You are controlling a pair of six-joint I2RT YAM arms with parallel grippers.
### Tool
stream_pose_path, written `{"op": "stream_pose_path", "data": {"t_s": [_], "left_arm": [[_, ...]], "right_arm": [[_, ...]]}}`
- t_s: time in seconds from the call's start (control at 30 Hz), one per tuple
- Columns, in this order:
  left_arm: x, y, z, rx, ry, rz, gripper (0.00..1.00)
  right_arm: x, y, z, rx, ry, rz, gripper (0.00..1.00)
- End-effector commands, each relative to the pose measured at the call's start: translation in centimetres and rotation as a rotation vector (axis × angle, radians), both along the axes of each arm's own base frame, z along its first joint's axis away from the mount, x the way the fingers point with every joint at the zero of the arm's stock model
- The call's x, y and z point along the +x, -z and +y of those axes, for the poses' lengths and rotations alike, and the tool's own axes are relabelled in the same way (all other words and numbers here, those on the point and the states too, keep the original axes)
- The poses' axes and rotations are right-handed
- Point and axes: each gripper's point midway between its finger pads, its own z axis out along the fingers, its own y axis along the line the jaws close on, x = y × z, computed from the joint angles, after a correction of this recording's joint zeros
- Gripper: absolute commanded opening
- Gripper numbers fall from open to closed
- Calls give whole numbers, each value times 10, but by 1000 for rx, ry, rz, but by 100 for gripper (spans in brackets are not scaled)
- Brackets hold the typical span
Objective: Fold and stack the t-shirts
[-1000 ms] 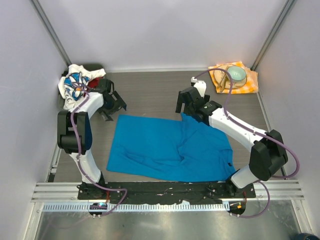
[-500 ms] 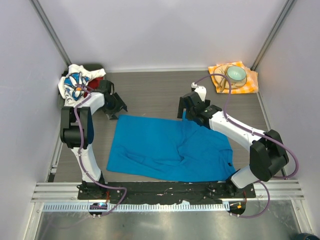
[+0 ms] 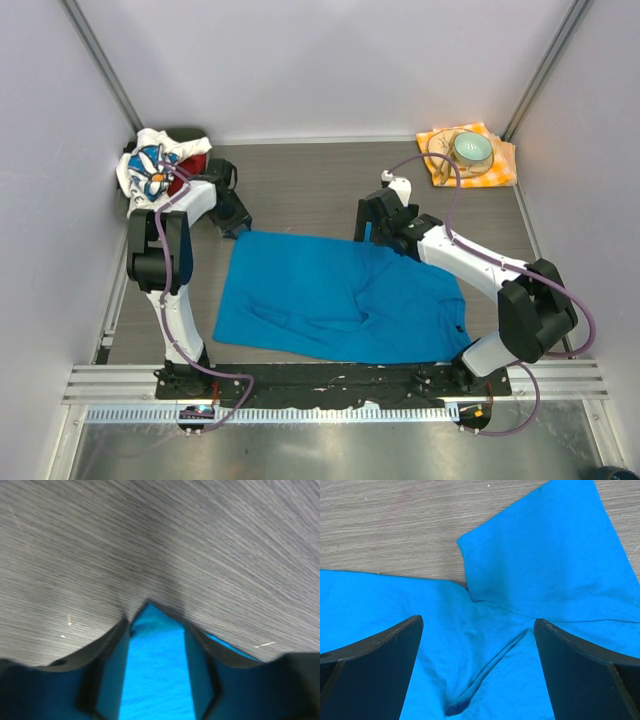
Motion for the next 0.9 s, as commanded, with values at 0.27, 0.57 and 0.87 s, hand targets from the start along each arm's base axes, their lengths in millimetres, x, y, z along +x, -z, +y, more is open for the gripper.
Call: {"op": "stream_pose_path", "data": {"t_s": [0.27,0.57,0.87], "left_arm": [[-18,14,12,70,-13,79,0],[-25,8,19,102,-42,74,0],[-43,8,40,135,-122,78,0]], "right_arm": [[18,-6,-29,16,114,-50,99],[67,7,-81,40,280,-6,99],[122,46,-86,63,254,58,98]]}}
